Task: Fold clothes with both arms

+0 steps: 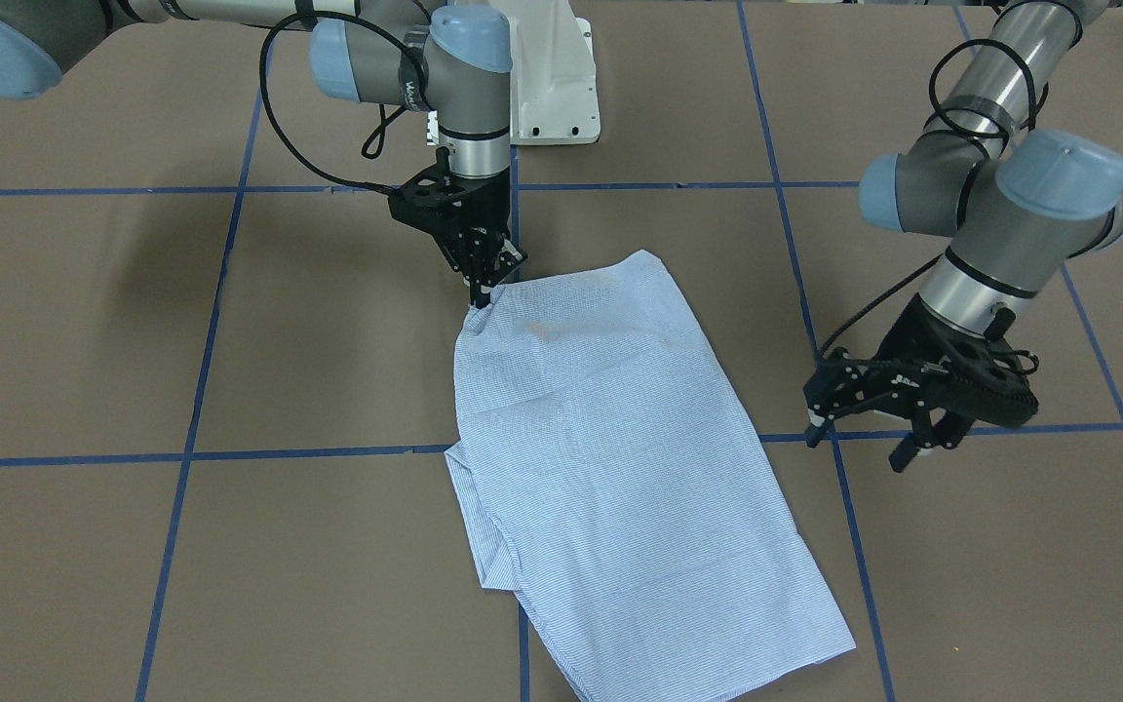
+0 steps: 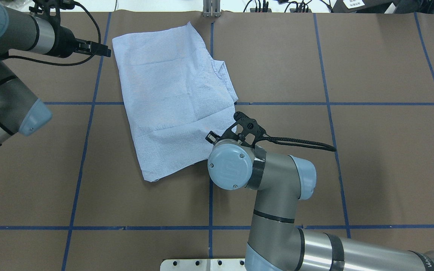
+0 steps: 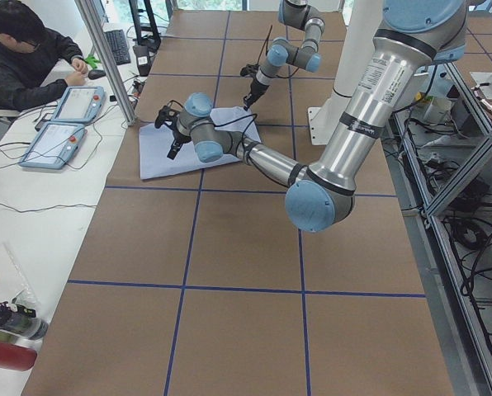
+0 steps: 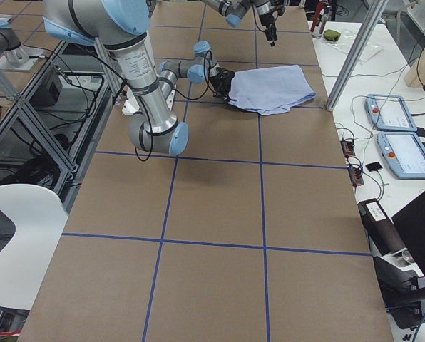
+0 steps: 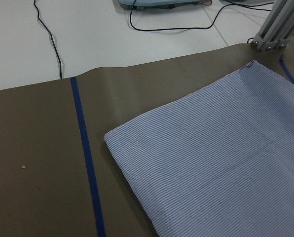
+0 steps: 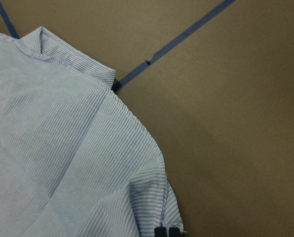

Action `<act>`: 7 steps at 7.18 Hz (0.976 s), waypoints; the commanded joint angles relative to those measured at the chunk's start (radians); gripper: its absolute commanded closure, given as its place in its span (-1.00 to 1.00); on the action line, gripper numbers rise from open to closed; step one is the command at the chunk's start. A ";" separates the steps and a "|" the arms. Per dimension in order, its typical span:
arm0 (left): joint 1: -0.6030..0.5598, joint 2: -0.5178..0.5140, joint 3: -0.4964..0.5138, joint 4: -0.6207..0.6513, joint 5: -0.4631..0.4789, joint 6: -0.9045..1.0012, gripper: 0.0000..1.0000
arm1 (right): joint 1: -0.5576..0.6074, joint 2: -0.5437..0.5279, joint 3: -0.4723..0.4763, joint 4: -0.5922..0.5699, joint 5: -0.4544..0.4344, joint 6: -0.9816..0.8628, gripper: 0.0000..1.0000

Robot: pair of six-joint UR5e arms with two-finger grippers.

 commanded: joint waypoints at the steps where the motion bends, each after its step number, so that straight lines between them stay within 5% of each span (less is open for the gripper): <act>1: 0.230 0.160 -0.298 -0.001 0.132 -0.314 -1.00 | -0.013 -0.015 0.027 -0.001 -0.026 0.001 1.00; 4: 0.554 0.199 -0.355 -0.001 0.473 -0.669 -1.00 | -0.017 -0.017 0.027 -0.001 -0.035 0.003 1.00; 7: 0.584 0.182 -0.231 -0.001 0.493 -0.698 -0.93 | -0.017 -0.018 0.027 -0.001 -0.036 0.003 1.00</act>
